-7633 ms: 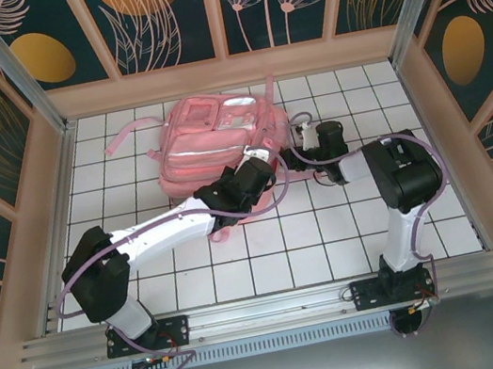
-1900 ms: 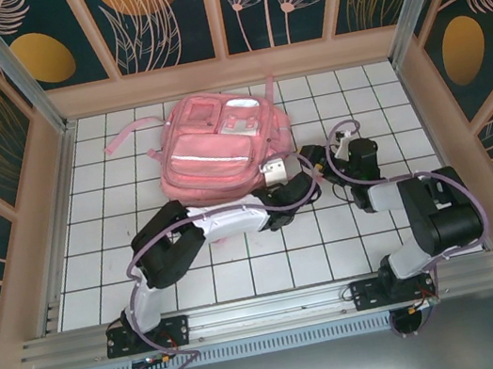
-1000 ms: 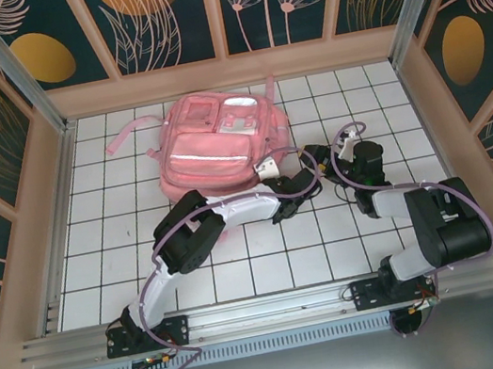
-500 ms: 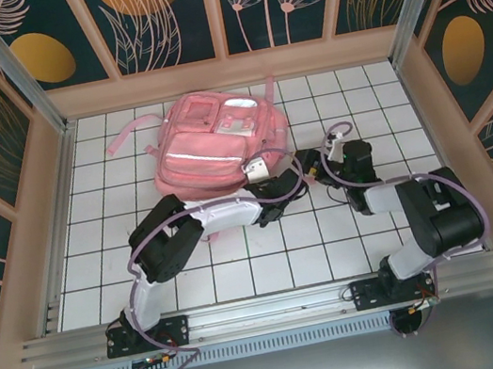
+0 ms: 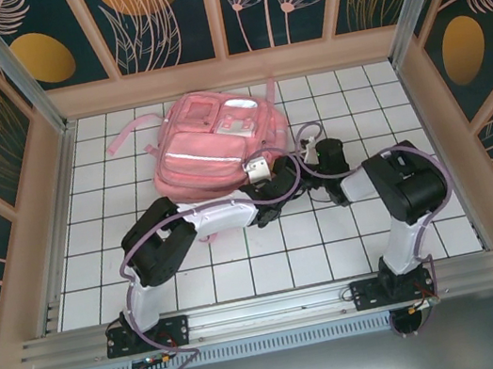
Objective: Pack the student bag
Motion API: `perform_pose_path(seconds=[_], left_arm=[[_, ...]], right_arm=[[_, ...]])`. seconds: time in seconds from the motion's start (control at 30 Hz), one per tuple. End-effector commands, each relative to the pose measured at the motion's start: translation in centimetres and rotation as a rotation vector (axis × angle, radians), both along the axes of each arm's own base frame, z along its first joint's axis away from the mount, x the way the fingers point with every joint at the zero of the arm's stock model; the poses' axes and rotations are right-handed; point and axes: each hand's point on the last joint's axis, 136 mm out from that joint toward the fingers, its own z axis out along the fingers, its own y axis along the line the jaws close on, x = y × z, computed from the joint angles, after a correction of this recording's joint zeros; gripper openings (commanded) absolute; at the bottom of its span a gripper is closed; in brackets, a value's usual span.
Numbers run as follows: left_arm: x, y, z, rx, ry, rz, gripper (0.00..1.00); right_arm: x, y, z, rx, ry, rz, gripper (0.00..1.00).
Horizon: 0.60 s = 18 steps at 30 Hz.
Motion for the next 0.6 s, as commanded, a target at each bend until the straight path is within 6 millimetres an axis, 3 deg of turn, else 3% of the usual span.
perform_pose_path(seconds=[0.0, 0.03, 0.17, 0.23, 0.57], left_arm=[[0.0, -0.8, 2.5, -0.041, -0.041, -0.037, 0.00], [-0.1, -0.9, 2.6, -0.043, -0.039, -0.043, 0.00], [-0.5, -0.4, 3.0, -0.046, -0.039, -0.040, 0.00], [-0.8, 0.0, 3.1, -0.047, -0.036, -0.039, 0.00], [-2.7, 2.9, 3.7, -0.048, -0.013, -0.037, 0.00]], right_arm=[[1.2, 0.8, 0.8, 0.046, -0.007, 0.006, 0.56], [1.4, 0.8, 0.6, 0.049, -0.001, 0.005, 0.52], [2.3, 0.4, 0.6, 0.049, 0.000, -0.018, 0.13], [2.8, -0.5, 0.4, 0.033, 0.002, -0.045, 0.01], [4.7, -4.5, 0.9, -0.002, -0.022, -0.154, 0.00]])
